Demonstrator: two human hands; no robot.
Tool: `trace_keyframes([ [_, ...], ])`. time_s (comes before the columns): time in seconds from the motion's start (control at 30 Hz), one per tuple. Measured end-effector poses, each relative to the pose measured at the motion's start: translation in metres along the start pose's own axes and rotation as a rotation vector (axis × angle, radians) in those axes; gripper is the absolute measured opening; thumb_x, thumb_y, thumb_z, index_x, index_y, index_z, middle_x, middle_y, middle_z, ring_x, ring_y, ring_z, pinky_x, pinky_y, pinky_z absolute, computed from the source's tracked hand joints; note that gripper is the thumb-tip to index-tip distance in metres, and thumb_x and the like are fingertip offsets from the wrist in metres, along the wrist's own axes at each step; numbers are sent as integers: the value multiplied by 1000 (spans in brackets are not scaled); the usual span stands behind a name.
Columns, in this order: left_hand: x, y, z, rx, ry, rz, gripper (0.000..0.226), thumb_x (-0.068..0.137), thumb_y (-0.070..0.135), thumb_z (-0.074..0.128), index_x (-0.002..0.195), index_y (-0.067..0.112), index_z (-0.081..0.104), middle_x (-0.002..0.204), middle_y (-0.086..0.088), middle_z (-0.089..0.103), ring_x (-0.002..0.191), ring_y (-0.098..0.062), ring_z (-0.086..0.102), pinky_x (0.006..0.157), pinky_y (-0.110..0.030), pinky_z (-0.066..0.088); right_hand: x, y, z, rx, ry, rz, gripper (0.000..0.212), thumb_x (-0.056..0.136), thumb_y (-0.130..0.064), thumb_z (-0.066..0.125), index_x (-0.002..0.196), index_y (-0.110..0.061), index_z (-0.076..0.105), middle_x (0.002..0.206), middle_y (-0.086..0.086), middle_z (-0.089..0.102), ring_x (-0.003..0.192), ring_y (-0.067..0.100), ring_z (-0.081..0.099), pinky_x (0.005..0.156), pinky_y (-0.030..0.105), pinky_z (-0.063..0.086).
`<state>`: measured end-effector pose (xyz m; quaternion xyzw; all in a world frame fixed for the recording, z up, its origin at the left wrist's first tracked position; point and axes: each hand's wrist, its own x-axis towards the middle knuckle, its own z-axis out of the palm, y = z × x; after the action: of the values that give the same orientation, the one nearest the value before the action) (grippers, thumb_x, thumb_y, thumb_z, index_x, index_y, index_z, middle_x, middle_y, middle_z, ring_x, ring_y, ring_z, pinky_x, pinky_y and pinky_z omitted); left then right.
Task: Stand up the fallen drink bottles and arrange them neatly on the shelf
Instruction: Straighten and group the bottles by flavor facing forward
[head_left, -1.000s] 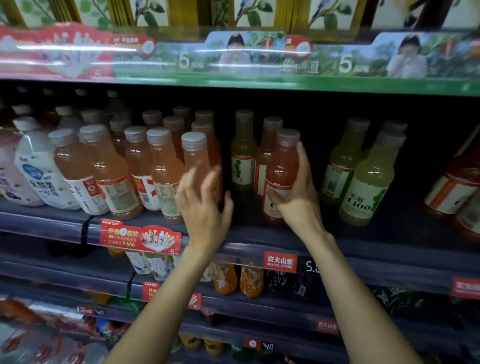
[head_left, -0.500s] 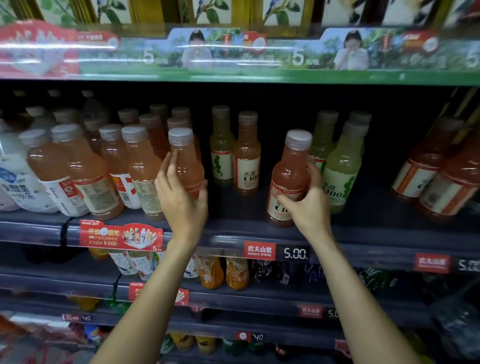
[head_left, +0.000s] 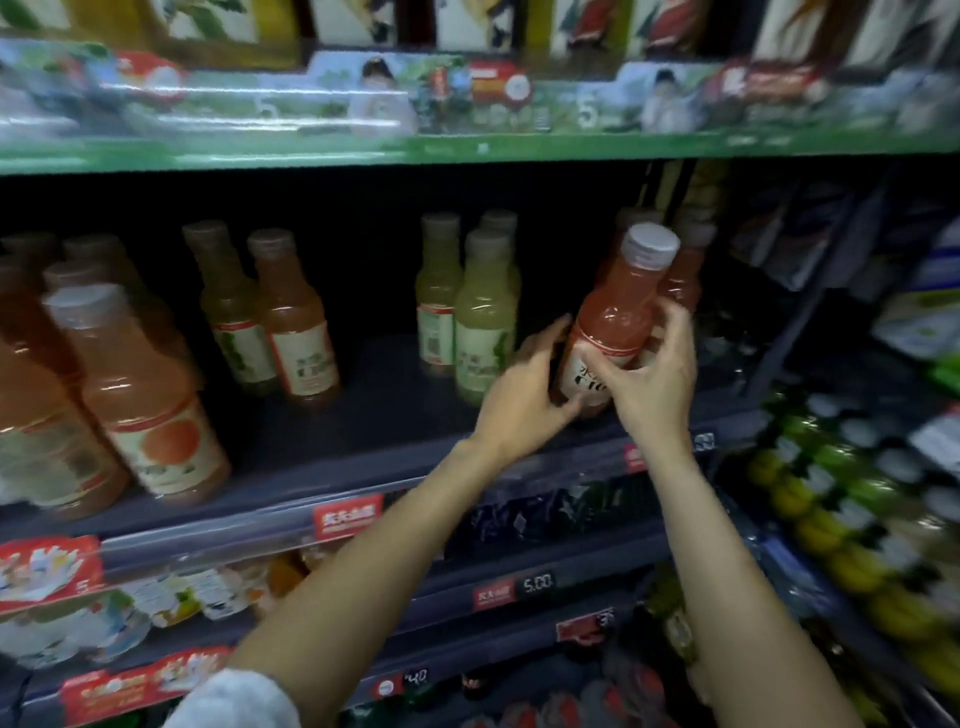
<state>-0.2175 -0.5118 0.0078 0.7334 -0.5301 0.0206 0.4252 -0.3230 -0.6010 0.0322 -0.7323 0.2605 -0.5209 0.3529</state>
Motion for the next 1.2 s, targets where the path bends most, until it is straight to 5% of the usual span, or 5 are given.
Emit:
trace_keyframes([
  [0.33, 55, -7, 79, -246, 110, -285, 81, 74, 46, 72, 144, 35, 33, 137, 0, 54, 120, -22, 56, 97, -40, 49, 55, 62, -6, -427, -52, -96, 80, 63, -62, 71, 126, -16, 52, 122, 10, 59, 117, 33, 49, 101, 41, 37],
  [0.5, 71, -4, 95, -241, 102, -313, 86, 70, 42, 81, 142, 33, 35, 134, 1, 57, 118, -20, 58, 99, -41, 48, 53, 82, -21, -412, -63, -6, 78, 69, -56, 70, 133, -19, 48, 148, 18, 23, 134, 39, 26, 109, 52, 30],
  [0.77, 77, 20, 104, -286, -76, -291, 84, 85, 37, 69, 151, 32, 17, 138, -2, 55, 118, -24, 58, 98, -36, 49, 57, 96, -38, -333, -90, 17, 81, 74, -40, 76, 140, -15, 36, 152, 16, 17, 140, 33, 22, 113, 45, 28],
  [0.93, 40, 28, 49, -103, -121, -174, 69, 93, 21, 61, 151, 23, 24, 142, -3, 50, 125, -18, 53, 96, -24, 42, 31, 64, -39, -374, 39, -216, 38, 88, -23, 57, 119, -2, 49, 122, 17, 50, 113, 31, 47, 94, 27, 36],
  [1.2, -101, -30, -101, 444, 370, 219, 31, 92, 12, 55, 122, 11, 62, 107, -3, 69, 93, -22, 66, 76, -35, 54, -42, -18, 62, -125, -388, -450, 32, 92, -20, 51, 124, -14, 50, 102, 2, 68, 91, 18, 66, 74, 38, 55],
])
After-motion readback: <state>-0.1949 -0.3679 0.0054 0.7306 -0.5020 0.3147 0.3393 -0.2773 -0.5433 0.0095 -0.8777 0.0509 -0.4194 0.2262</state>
